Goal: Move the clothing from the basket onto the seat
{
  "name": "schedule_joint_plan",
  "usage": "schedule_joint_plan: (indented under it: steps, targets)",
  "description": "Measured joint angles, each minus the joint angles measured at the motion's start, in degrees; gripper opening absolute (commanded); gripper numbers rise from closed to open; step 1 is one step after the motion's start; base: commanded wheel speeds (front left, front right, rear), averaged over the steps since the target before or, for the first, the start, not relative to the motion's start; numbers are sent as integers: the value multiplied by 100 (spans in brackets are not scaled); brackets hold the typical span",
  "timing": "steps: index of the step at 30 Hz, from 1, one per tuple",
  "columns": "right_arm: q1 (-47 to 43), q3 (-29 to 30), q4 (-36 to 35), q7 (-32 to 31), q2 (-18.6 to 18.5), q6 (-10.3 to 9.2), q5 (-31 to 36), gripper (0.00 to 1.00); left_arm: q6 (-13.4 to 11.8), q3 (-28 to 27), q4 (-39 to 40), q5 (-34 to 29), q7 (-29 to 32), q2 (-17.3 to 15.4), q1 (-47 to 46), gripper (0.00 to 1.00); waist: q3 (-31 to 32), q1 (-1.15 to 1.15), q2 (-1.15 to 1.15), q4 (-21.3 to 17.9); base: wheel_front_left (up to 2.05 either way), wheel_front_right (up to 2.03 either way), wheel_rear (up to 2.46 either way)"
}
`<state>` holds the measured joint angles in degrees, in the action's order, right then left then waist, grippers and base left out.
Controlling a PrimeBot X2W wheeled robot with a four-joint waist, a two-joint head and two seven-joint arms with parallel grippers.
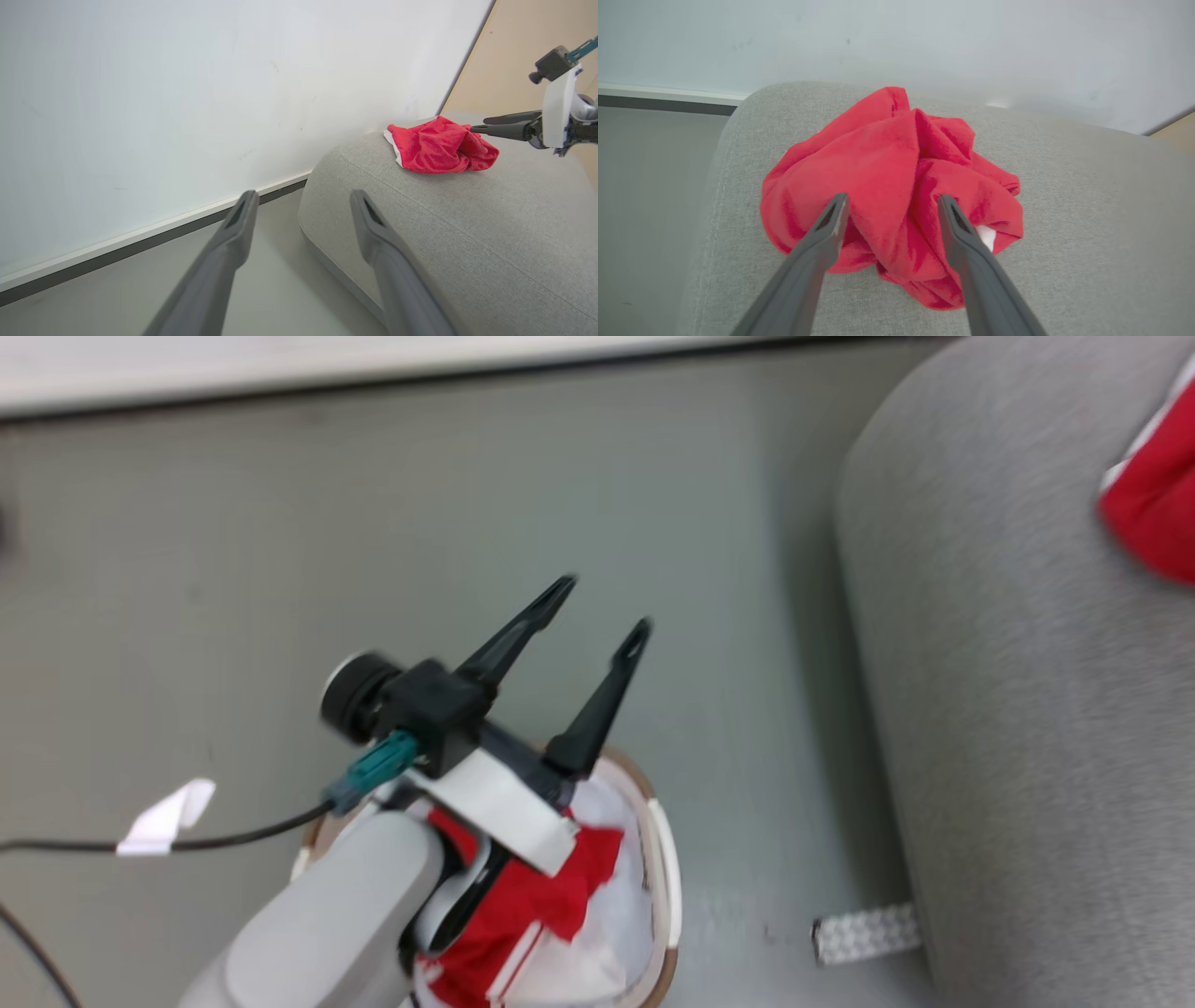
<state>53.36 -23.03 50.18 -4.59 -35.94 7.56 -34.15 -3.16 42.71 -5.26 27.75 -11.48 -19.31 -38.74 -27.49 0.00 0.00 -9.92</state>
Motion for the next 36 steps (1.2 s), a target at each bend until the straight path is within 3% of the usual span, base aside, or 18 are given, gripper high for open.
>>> schedule_joint_plan:
  steps: [7,14,21,25,31,36]
  targets:
    - [-131,-488,-984,71,-671,0,-445,100,-266,-268,60,265,-124,-220,617,100,1004,-2,0,-104,0,0,0]
    - [-391,-608,-1935,256,-568,0,-873,100,-660,-683,188,588,-220,-436,1304,100,1914,-2,0,-13,0,0,0]
    - [-1248,-33,-2504,700,218,0,-886,100,-1155,-1172,302,806,-305,-638,2110,100,2559,-3,0,239,0,0,0]
    - [-2098,381,-2913,970,619,0,-289,100,-1371,-1325,422,781,-325,-698,2475,100,2725,-2,0,451,0,0,0]
    - [-3482,942,-3825,1269,1583,-1,463,100,-1555,-1731,580,744,-352,-654,3078,100,2881,-2,0,608,0,0,0]
    - [-4547,1371,-4348,1516,2337,-1,933,100,-1524,-2257,805,417,-360,-428,3757,100,2968,-1,0,631,0,0,0]
